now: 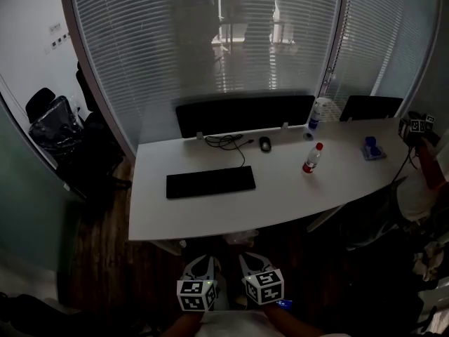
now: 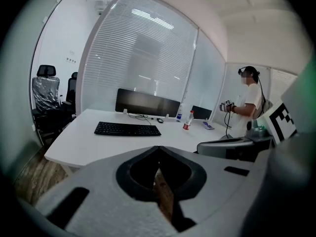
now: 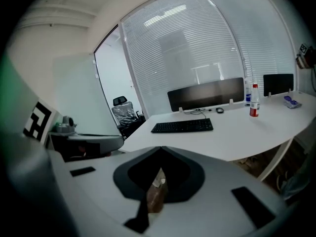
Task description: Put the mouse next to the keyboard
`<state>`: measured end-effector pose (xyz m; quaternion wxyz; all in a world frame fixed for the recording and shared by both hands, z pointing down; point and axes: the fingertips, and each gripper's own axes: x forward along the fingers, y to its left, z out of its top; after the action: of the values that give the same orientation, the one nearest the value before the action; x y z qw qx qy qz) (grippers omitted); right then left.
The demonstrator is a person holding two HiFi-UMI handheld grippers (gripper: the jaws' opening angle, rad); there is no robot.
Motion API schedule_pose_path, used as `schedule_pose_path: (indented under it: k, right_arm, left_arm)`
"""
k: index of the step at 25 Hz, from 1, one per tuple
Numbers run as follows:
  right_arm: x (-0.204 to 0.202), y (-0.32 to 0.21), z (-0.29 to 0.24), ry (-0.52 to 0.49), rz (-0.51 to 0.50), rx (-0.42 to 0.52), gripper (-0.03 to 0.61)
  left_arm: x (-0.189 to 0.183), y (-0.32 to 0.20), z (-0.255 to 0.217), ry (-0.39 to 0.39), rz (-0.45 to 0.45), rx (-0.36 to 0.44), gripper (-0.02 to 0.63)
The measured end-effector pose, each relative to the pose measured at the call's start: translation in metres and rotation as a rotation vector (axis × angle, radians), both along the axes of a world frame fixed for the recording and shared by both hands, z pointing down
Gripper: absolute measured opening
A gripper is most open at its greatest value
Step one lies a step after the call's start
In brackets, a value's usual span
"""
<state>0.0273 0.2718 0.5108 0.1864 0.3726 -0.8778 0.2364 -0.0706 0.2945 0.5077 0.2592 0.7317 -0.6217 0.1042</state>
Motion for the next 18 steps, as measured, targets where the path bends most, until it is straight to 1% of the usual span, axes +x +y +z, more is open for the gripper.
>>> schedule_pose_path:
  k: [5,8,13,18]
  right_arm:
    - [-0.009,-0.05,0.006,-0.001,0.042,0.003,0.005]
    - [-0.021,-0.085,0.009,0.003,0.056,0.012,0.003]
    - [-0.047,-0.157,-0.006,0.0,0.077,0.037,0.005]
    - [-0.078,-0.206,-0.01,0.009,0.085,0.048,0.003]
  left_arm:
    - [-0.01,-0.052,0.008,0.009,0.037,0.0,0.005]
    - [-0.026,-0.091,0.011,0.01,0.056,0.006,0.005]
    - [-0.052,-0.165,0.0,0.0,0.09,0.026,0.005]
    - [-0.086,-0.214,-0.006,-0.005,0.105,0.042,0.005]
